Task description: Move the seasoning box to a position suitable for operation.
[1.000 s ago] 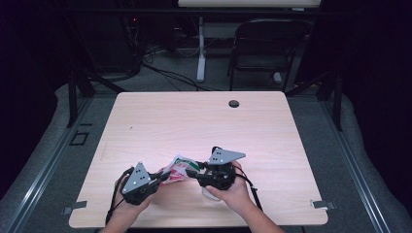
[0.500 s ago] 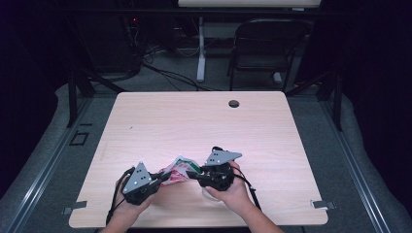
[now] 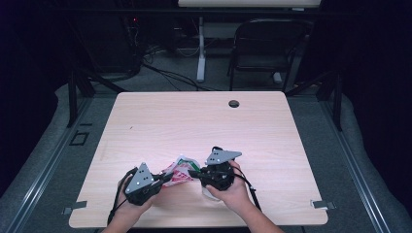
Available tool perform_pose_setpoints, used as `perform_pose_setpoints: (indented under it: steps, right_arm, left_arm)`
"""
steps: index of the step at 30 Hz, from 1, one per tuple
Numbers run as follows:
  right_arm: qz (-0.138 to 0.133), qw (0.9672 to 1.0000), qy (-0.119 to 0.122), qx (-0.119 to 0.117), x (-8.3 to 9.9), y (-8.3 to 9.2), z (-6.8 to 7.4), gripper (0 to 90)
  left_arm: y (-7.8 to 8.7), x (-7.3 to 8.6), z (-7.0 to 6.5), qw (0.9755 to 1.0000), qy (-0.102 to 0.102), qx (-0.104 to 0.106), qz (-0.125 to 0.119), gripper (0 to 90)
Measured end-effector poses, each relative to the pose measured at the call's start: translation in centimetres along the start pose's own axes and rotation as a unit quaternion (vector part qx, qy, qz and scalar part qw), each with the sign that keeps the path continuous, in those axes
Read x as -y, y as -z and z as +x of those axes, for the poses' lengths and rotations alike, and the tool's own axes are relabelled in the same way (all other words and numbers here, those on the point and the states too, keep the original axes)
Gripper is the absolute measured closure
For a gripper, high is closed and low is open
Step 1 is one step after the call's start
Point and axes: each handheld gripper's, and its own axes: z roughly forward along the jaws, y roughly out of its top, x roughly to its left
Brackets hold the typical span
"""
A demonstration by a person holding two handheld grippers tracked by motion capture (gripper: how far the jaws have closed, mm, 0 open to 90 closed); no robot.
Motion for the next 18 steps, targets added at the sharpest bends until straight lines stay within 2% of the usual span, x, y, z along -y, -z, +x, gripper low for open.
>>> perform_pose_setpoints:
  steps: [7,13,18]
  right_arm:
    - [0.006,0.9999,-0.01,-0.006,0.03,-0.06,-0.09,89.5]
    - [0.01,0.9994,-0.03,-0.016,0.04,-0.1,-0.29,89.9]
    - [0.01,0.9994,-0.028,-0.016,0.03,-0.14,-0.26,89.7]
  left_arm:
    - [-0.17,0.1,0.08,1.0,0.006,0.003,0.003,90.0]
    - [-0.22,0.13,0.09,1.0,0.007,0.003,0.004,90.0]
    - [-0.23,0.15,0.1,1.0,0.007,0.003,0.005,90.0]
